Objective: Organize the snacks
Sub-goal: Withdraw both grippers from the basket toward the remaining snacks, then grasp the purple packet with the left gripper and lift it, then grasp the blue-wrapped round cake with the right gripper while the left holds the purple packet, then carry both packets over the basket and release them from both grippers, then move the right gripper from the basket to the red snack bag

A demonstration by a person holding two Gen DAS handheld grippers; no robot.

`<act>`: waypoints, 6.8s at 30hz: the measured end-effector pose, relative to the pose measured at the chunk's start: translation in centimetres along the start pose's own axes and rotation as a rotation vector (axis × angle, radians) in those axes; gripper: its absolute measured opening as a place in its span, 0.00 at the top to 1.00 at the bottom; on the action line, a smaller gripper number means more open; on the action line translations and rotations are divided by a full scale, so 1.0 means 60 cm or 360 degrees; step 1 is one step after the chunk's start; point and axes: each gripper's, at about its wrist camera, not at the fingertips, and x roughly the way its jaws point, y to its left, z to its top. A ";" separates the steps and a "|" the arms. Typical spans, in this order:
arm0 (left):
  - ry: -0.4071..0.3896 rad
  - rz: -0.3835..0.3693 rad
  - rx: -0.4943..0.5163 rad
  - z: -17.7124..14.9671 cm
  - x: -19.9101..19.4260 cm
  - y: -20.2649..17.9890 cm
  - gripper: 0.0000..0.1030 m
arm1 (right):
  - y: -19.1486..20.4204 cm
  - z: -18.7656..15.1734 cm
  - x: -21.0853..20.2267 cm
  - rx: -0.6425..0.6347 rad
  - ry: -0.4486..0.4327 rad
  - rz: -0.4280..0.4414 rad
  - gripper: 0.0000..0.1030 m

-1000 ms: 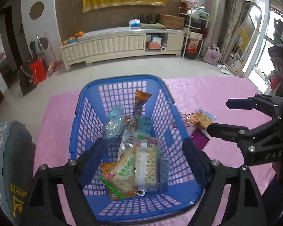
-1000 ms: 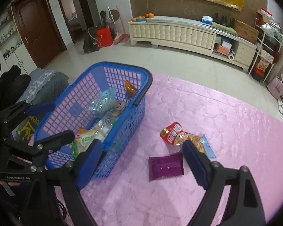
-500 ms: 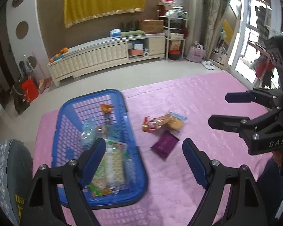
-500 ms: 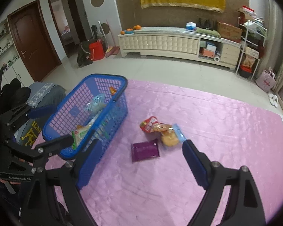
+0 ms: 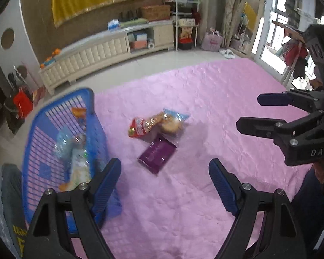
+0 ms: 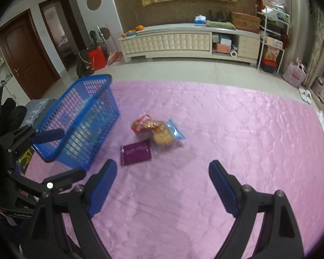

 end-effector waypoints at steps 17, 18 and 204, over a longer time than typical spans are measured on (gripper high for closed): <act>0.0211 0.0012 0.0010 -0.007 0.162 -0.018 0.20 | -0.075 -0.041 0.110 0.0090 0.0141 0.0012 0.13; 0.0217 0.0011 0.0013 -0.007 0.171 -0.016 0.20 | -0.079 -0.042 0.116 0.0085 0.0144 0.0015 0.13; -0.0206 0.0095 -0.0389 -0.052 -0.067 0.311 0.52 | 0.271 0.130 0.133 -0.0332 0.0002 0.0155 0.00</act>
